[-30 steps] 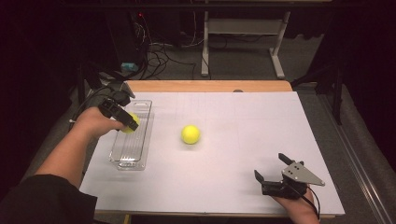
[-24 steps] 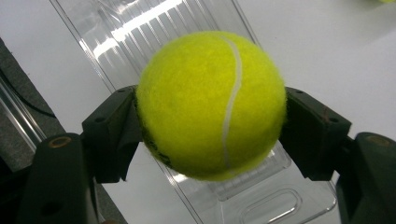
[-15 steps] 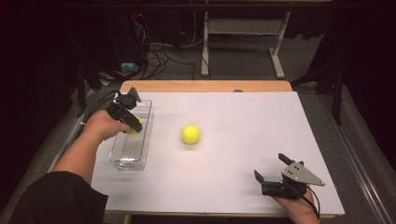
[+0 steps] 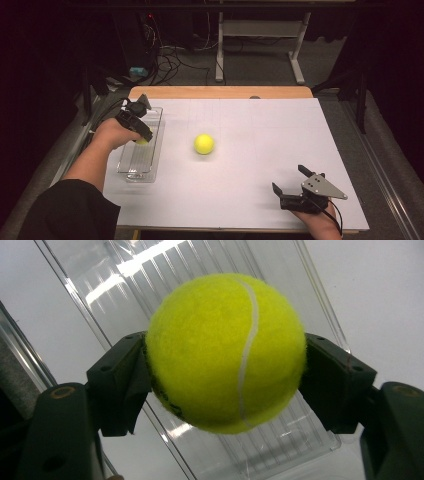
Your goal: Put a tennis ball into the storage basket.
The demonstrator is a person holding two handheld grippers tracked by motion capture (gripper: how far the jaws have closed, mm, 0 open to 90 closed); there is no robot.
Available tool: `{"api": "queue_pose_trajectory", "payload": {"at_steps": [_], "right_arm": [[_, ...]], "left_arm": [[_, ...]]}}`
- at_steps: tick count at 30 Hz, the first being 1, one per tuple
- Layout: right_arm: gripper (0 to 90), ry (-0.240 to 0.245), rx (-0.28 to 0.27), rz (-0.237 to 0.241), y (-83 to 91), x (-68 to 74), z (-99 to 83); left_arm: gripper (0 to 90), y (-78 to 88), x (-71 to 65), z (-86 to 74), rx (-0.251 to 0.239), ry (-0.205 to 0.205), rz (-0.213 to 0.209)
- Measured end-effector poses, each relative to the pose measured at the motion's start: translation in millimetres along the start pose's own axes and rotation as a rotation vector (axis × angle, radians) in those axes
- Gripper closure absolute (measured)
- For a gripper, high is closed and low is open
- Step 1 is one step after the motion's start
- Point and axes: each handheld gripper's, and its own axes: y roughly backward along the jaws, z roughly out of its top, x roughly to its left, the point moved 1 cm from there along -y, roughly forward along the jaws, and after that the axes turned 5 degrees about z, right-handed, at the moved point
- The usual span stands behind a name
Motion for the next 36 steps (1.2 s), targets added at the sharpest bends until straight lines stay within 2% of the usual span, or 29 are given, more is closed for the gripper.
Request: {"api": "queue_pose_trajectory", "payload": {"at_steps": [1,3,6,10,14,21,24,33,36], "right_arm": [[0.0,0.000,-0.001,0.000,0.0,0.1,0.1],[0.0,0.000,-0.001,0.000,0.0,0.0,0.1],[0.0,0.001,-0.001,0.000,-0.7,-0.2,-0.2],[0.0,-0.001,-0.001,0.000,-0.3,0.2,0.1],[0.0,-0.001,-0.003,0.000,-0.1,-0.1,0.3],[0.0,-0.003,-0.002,-0.001,-0.2,0.6,0.5],[0.0,-0.002,-0.004,-0.001,-0.1,0.4,0.7],[0.0,-0.006,-0.005,-0.002,0.1,0.8,0.7],[0.0,-0.001,-0.005,-0.001,0.4,0.5,0.8]], "left_arm": [[24.0,2.8,-1.2,-0.1,-0.019,-0.003,-0.004],[14.5,9.9,-3.5,-0.1,-0.043,-0.006,-0.020],[5.2,16.0,-7.4,-0.8,-0.040,-0.021,-0.036],[0.0,23.2,-14.1,-3.7,-0.048,-0.031,-0.058],[0.0,29.2,-22.8,-6.4,-0.059,-0.059,-0.065],[0.0,34.4,-48.4,-10.0,-0.060,-0.119,-0.053],[0.0,35.0,-59.9,-10.6,-0.069,-0.142,-0.062],[0.3,26.9,-97.5,-10.2,-0.066,-0.219,-0.075],[0.4,22.4,-106.3,-8.4,-0.057,-0.233,-0.079]]}}
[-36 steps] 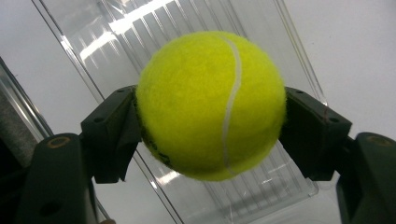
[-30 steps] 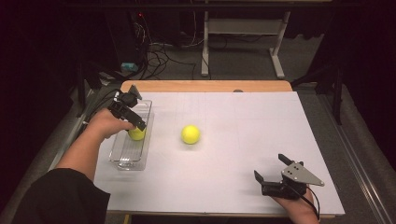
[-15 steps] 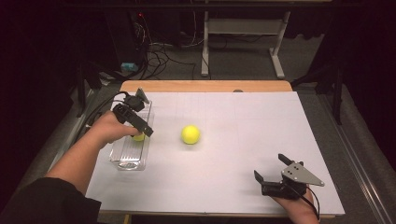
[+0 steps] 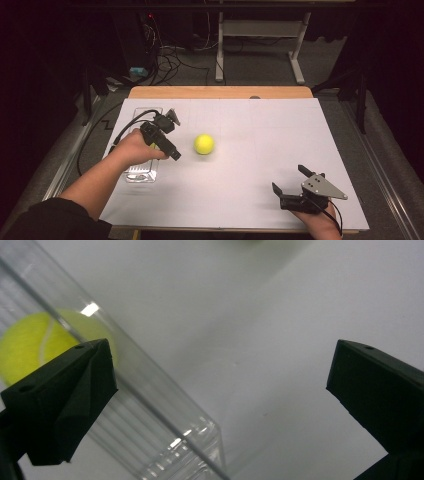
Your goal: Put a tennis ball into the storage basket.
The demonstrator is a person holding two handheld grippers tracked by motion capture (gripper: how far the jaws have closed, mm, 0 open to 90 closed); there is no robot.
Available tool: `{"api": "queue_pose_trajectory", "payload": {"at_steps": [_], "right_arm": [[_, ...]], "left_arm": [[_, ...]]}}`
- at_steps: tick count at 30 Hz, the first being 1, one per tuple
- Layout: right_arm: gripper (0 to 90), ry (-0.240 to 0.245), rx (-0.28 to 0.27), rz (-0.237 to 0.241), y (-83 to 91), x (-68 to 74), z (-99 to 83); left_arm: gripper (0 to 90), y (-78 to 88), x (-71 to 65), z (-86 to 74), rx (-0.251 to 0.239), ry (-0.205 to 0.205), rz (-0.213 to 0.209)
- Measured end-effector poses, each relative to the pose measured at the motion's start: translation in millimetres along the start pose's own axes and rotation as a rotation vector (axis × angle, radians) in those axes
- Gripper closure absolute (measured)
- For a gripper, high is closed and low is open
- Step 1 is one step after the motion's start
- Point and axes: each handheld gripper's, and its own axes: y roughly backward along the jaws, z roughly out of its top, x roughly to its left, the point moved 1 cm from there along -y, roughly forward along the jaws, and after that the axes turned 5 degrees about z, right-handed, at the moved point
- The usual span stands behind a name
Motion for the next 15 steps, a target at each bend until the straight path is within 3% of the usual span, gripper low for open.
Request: {"api": "queue_pose_trajectory", "payload": {"at_steps": [5,15], "right_arm": [[0.0,0.002,-0.004,0.000,0.1,-0.5,0.1],[0.0,-0.001,-0.003,0.001,0.9,-0.1,0.9]], "left_arm": [[0.4,-9.0,-11.2,7.7,0.017,-0.022,-0.007],[0.4,-15.8,-26.6,28.6,0.007,-0.036,-0.031]]}}
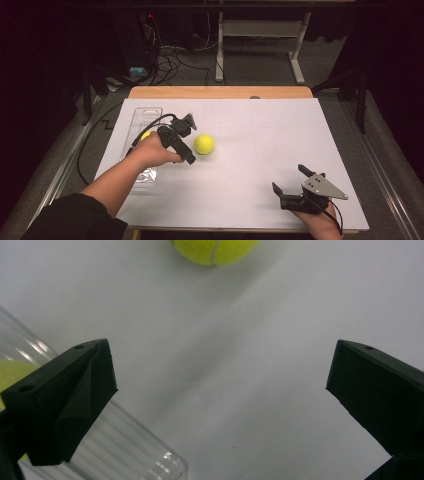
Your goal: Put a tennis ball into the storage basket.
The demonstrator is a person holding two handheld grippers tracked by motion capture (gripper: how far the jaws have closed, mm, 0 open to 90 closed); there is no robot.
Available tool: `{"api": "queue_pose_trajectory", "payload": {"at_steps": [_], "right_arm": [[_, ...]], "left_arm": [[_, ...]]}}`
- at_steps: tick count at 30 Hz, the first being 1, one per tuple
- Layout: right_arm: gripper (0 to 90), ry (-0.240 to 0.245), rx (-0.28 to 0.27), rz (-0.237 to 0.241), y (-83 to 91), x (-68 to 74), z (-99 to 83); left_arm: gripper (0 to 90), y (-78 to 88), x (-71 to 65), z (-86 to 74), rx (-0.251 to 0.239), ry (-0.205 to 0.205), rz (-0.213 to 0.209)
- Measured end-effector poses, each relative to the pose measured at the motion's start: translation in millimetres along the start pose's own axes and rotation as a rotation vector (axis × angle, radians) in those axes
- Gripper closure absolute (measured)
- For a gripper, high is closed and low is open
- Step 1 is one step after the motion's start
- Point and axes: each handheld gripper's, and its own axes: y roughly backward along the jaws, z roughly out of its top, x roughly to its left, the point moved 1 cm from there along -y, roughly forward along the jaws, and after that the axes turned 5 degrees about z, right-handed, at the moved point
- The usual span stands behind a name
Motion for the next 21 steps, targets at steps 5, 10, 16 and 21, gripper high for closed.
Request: {"api": "queue_pose_trajectory", "payload": {"at_steps": [5,10,16,21], "right_arm": [[0.0,-0.018,-0.005,0.002,-1.7,-0.8,-0.1],[0.0,-0.002,-0.005,0.004,-8.0,-1.2,3.6],[0.0,-0.004,0.005,0.008,-4.6,-0.9,-1.1],[0.0,-0.003,-0.007,0.008,-4.1,-1.0,1.0]], "left_arm": [[0.4,-1.0,-3.1,11.7,0.000,-0.005,-0.008],[0.4,-1.2,2.8,27.3,-0.016,0.017,-0.014],[0.4,-12.2,5.6,44.8,-0.012,0.036,0.001],[0.5,-27.5,10.4,54.6,-0.002,0.060,-0.005]]}}
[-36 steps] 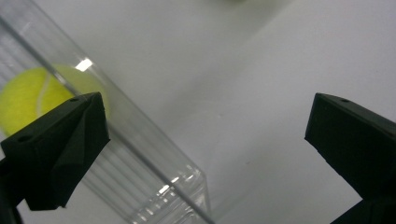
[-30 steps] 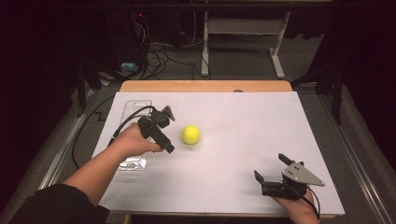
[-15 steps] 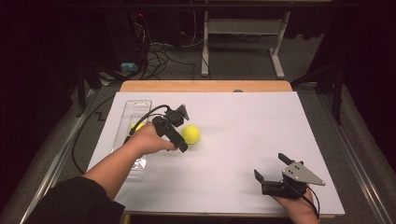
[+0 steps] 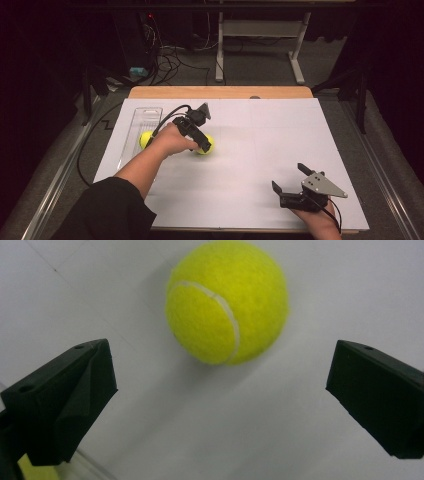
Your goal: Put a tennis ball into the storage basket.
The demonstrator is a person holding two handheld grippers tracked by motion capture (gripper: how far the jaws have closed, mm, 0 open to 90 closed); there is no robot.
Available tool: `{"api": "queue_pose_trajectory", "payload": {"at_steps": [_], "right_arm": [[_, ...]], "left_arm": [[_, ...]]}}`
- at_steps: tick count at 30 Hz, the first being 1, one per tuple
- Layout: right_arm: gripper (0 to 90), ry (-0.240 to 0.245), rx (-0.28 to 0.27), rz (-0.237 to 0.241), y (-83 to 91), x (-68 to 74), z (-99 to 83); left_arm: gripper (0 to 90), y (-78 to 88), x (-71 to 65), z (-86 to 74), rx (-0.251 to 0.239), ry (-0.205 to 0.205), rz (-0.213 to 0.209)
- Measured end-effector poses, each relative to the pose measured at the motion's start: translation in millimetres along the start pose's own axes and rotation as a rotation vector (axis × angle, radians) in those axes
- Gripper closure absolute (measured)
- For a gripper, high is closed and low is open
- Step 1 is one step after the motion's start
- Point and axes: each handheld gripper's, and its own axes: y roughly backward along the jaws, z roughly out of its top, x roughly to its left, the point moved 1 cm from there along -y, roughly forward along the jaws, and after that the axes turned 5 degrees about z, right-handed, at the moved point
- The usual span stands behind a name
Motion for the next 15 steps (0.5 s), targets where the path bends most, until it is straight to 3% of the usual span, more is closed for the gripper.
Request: {"api": "queue_pose_trajectory", "payload": {"at_steps": [8,11,15], "right_arm": [[0.0,0.008,-0.002,0.006,-0.5,-0.4,0.4],[0.0,0.006,-0.001,0.005,0.4,-1.3,-0.5],[0.0,0.002,-0.006,-0.005,3.0,-1.9,-0.2]], "left_arm": [[3.8,-21.2,0.0,13.1,0.003,0.019,-0.019],[8.4,-24.9,-1.4,16.7,0.003,0.020,-0.007],[19.8,-24.8,-1.1,17.9,-0.014,0.025,-0.026]]}}
